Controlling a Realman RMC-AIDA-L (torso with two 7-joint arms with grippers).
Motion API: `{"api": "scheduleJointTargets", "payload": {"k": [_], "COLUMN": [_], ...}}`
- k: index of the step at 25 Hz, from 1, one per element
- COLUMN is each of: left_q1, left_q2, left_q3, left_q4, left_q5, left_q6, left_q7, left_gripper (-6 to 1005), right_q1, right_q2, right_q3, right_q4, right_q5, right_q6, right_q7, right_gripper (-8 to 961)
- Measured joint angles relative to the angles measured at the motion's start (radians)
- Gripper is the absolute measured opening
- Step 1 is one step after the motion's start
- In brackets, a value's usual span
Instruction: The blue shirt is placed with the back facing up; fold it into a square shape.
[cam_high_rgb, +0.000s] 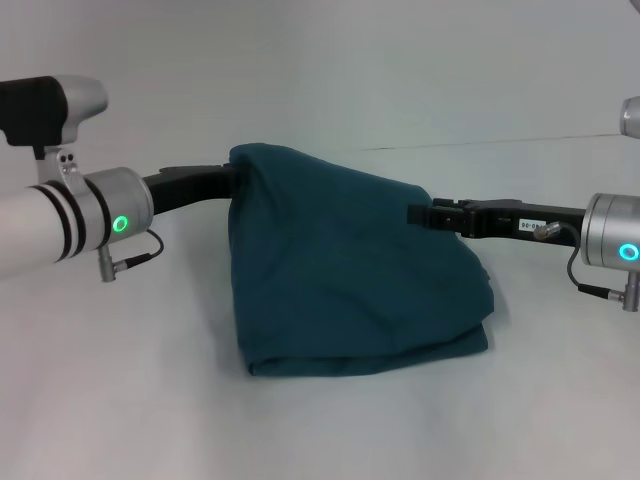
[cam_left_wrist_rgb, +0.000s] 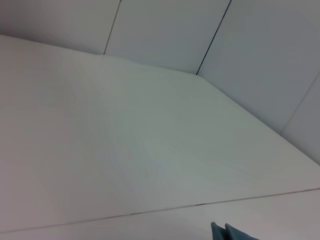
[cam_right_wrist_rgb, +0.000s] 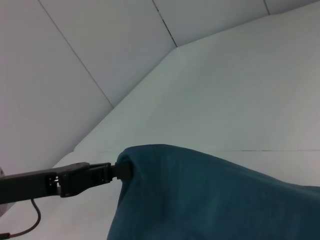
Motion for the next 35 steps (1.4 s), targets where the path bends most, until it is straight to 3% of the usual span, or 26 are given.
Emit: {"api": "scheduleJointTargets", "payload": {"k": [23,30,33,35], "left_q1": [0.003,0.048,0.103,0.144], "left_q2": [-0.004,0.003,-0.009,-0.016], "left_q3": [0.013,-0.006,-0.008,-0.009], "left_q4": [0.006,0.060,0.151,0.206], "left_q5": [-0.001,-0.010,-0.016,-0.035], "left_q6": [-0.009,0.052,0.124,0.192], "left_q7": [0.011,-0.002,-0.006,-0.007], "left_gripper": [76,81,302,396], "right_q1": [0.001,0.000,0.000,-0.002], "right_q2": [0.010,0.010,0.010,0.008], "right_q3": [0.000,0.003,0.011,0.017], "right_q4": [0.001,0.002,0.002,0.002], "right_q5": [0.002,0.002,0.002,0.002], "right_q6": [0.000,0.000,0.000,0.000], "right_q7": [-0.014,-0.015,-0.017,-0.018], "right_gripper": [599,599,599,599]}}
